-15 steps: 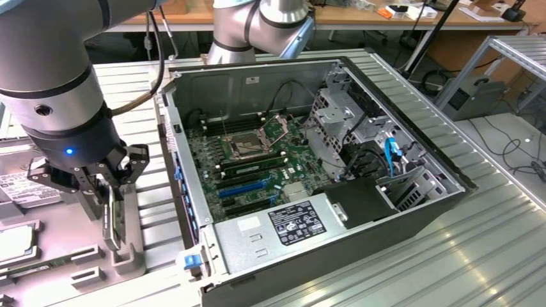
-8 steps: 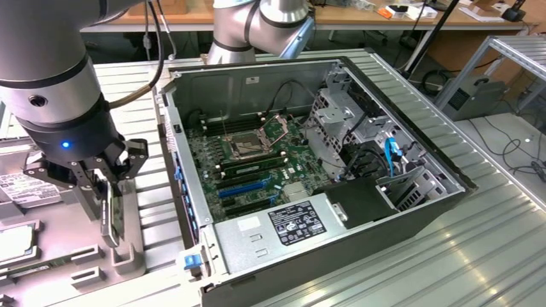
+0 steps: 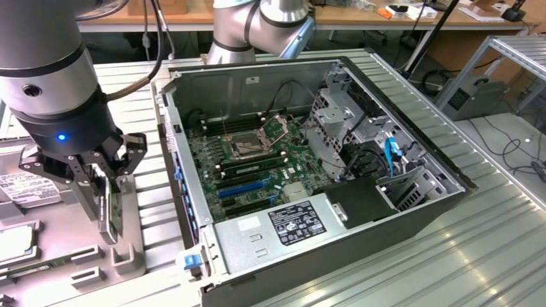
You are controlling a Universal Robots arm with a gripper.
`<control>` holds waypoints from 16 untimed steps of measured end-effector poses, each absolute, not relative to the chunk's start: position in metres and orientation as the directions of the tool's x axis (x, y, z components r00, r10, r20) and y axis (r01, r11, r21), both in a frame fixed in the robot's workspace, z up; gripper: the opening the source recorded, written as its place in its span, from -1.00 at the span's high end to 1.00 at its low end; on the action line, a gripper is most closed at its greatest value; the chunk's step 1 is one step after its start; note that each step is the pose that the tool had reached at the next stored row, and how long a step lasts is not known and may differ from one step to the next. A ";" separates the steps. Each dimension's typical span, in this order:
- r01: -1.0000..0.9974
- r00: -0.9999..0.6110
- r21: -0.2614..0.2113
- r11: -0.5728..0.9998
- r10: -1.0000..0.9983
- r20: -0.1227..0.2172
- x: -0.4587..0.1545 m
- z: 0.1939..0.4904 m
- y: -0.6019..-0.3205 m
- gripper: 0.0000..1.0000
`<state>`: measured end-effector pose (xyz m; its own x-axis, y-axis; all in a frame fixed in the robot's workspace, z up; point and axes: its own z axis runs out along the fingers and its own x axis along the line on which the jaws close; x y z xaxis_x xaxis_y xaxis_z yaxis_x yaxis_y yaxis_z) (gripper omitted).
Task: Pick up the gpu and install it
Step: 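Pick up the gpu and move the gpu toward the slot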
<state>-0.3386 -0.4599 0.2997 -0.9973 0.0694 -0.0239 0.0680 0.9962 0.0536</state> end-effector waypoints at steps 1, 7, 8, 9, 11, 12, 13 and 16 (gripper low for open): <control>0.068 -0.997 0.054 0.996 0.069 -0.024 -0.339 0.301 -0.460 0.45; 0.068 -0.997 0.054 0.996 0.069 -0.024 -0.339 0.306 -0.460 0.45; 0.068 -0.997 0.054 0.996 0.069 -0.024 -0.339 0.307 -0.460 0.45; 0.068 -0.997 0.054 0.996 0.069 -0.024 -0.339 0.307 -0.460 0.45; 0.068 -0.997 0.054 0.996 0.069 -0.024 -0.339 0.310 -0.460 0.45; 0.068 -0.997 0.054 0.996 0.069 -0.024 -0.339 0.311 -0.460 0.45; 0.068 -0.997 0.054 0.996 0.069 -0.024 -0.339 0.312 -0.460 0.45; 0.068 -0.997 0.054 0.996 0.069 -0.024 -0.339 0.316 -0.460 0.45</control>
<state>-0.3386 -0.4599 0.3156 -0.9973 0.0694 -0.0239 0.0680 0.9962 0.0539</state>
